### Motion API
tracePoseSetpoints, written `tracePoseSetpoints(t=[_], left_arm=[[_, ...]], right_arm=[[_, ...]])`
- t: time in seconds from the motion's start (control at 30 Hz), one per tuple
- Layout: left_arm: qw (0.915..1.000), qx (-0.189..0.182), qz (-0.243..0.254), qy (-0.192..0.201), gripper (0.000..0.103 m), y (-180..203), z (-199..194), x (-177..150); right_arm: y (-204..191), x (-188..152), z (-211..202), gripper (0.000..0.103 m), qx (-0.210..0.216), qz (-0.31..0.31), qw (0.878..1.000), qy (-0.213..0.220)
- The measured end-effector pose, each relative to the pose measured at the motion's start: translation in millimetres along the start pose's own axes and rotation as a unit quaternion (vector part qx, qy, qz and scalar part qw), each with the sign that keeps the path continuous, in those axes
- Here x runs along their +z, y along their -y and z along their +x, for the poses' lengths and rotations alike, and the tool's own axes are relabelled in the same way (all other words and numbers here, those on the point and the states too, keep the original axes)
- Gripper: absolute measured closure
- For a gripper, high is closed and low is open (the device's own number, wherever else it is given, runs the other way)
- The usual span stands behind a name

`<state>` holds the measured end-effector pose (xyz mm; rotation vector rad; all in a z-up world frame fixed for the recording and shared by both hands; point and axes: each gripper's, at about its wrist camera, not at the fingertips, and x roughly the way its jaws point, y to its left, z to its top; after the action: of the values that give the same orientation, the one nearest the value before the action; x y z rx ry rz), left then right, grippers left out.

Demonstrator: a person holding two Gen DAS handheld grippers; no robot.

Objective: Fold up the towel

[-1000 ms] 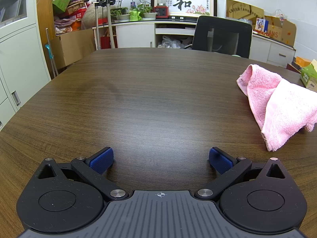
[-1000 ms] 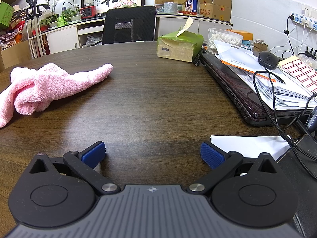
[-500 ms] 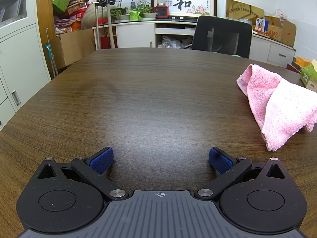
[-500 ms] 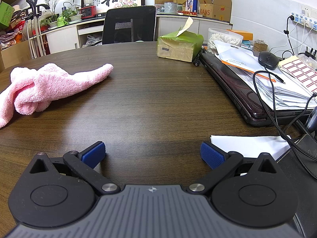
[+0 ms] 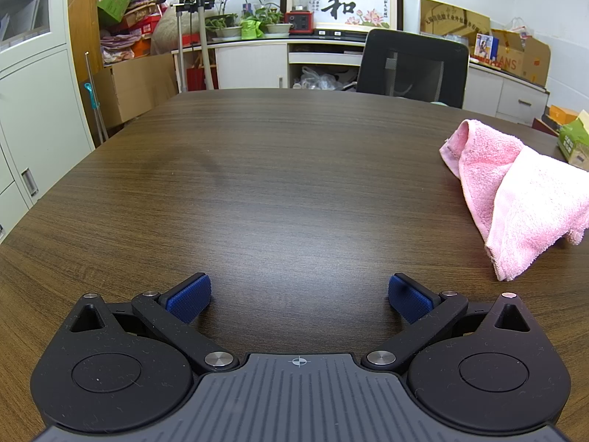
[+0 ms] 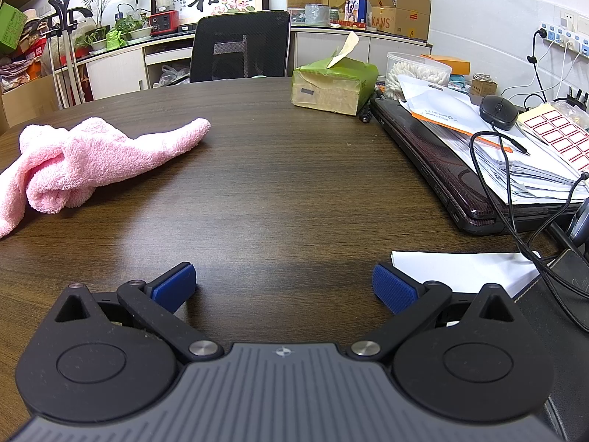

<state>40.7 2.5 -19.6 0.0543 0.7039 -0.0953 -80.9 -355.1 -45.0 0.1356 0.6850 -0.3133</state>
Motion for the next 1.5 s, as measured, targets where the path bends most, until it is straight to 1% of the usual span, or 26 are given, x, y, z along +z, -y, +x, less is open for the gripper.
tracePoseSetpoints(t=[0.93,1.5], left_arm=[[1.0,0.0,0.0,0.0,0.0,0.0,0.2,-0.2],[0.9999,0.011,-0.009,0.0,0.0,1.7,1.5,1.7]], right_arm=[[0.4,-0.3,-0.4,0.0,0.0,0.0,1.0,0.0],[0.4,-0.3,-0.6,0.0,0.0,0.0,1.0,0.0]])
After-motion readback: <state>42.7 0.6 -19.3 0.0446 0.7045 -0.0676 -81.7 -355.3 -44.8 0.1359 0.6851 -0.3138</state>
